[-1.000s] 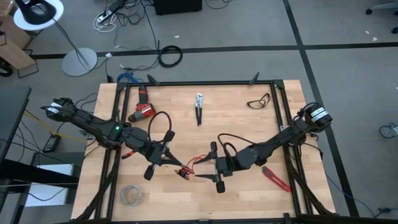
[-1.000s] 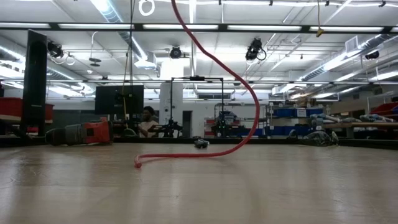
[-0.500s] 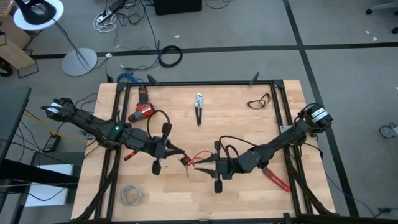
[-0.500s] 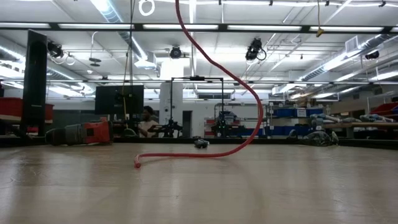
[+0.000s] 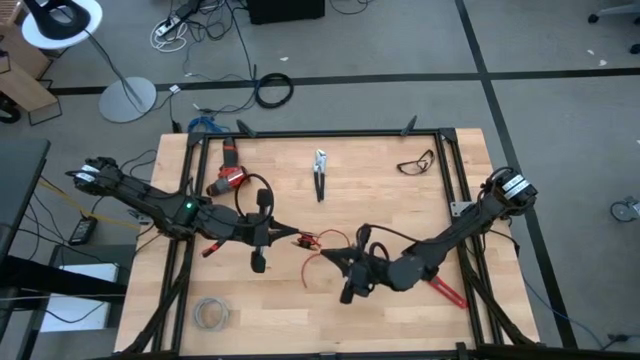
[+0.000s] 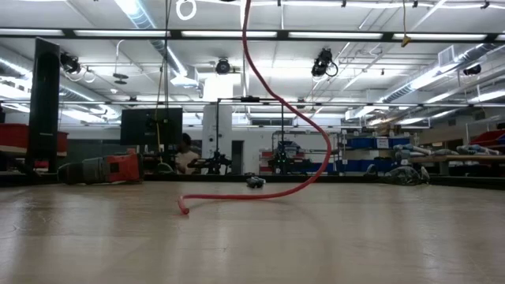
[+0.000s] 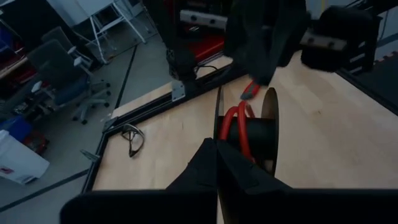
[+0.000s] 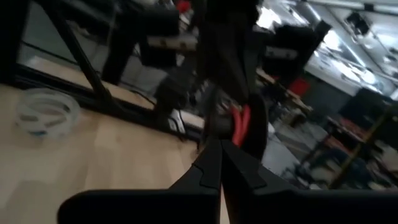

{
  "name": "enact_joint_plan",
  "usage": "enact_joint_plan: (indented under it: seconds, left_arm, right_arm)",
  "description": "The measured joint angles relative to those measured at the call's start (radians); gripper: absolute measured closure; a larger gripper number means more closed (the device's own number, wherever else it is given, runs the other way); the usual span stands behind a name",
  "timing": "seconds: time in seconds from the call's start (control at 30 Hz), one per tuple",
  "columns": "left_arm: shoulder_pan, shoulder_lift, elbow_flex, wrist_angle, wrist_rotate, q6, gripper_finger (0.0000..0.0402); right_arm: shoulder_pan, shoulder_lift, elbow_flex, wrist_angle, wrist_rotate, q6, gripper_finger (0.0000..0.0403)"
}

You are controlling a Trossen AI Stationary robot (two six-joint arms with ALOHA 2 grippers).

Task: Coil cords
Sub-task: Uncoil the red wire from the black spool

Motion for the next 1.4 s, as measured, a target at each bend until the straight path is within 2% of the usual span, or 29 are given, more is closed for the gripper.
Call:
enact_joint_plan:
  seconds: [0.13,0.3,0.67,0.77,0.87,1.23,1.4]
  left_arm:
    - [0.0,0.0,0.0,0.002,0.003,0.001,0.0401]
    - [0.0,0.0,0.0,0.003,0.006,0.001,0.0401]
    - [0.0,0.0,0.0,-0.006,0.001,0.001,0.0401]
    - [0.0,0.0,0.0,-0.006,-0.022,0.001,0.0401]
    - [0.0,0.0,0.0,-0.006,-0.069,0.001,0.0401]
    - [0.0,0.035,0.002,0.006,-0.23,0.001,0.0401]
    - [0.0,0.06,0.001,0.01,-0.244,0.001,0.0401]
  right_arm:
    - [0.0,0.0,0.0,-0.057,0.018,0.065,0.0398]
    - [0.002,0.0,0.0,-0.053,-0.031,0.082,0.0386]
    - [-0.01,0.001,0.0,-0.048,-0.031,0.222,0.027]
    - [-0.016,0.001,-0.001,-0.042,-0.077,0.227,0.0251]
    - [-0.016,0.001,-0.001,-0.03,-0.109,0.227,0.0249]
    - [-0.043,0.001,-0.001,-0.002,-0.077,0.151,0.0268]
    - [-0.071,0.001,-0.001,-0.02,-0.073,0.15,0.0268]
